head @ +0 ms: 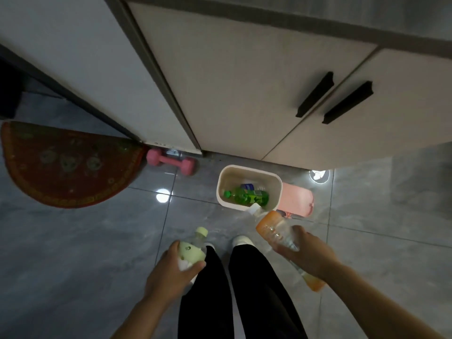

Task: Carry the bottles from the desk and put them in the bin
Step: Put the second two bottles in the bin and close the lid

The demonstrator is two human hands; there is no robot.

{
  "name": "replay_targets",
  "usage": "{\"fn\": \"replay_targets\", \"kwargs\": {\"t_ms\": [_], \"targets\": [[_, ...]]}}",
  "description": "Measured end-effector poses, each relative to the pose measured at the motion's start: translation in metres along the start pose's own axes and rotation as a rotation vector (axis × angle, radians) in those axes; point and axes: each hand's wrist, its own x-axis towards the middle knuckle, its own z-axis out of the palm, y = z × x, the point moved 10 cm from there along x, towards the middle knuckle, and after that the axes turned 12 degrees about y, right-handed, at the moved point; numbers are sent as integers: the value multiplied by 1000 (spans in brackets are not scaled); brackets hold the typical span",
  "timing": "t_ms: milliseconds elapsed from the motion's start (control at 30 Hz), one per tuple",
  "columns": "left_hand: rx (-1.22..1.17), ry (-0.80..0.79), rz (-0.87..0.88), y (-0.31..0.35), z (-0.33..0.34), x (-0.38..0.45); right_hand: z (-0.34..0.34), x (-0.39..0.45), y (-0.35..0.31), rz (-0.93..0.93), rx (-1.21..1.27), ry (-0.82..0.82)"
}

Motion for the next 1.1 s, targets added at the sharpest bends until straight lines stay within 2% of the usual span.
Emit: {"fn": "replay_targets", "kwargs": {"t_ms": [100, 333, 433, 667, 900, 1100], "targets": [[88, -9, 102, 24, 21, 47, 22, 24, -3, 30, 66, 27], [397, -24, 469, 94, 83, 149, 64, 88, -17, 37, 180, 77], [492, -17, 645, 126, 117, 174, 72, 113, -14, 52, 229, 148], [668, 63, 908, 172, 195, 216, 97, 161, 15, 73, 276, 250], [649, 225, 1016, 181, 224, 245, 112, 185, 27, 5, 254, 289], [579, 219, 1045, 173, 210, 244, 112, 194, 19, -23, 262, 293]]}}
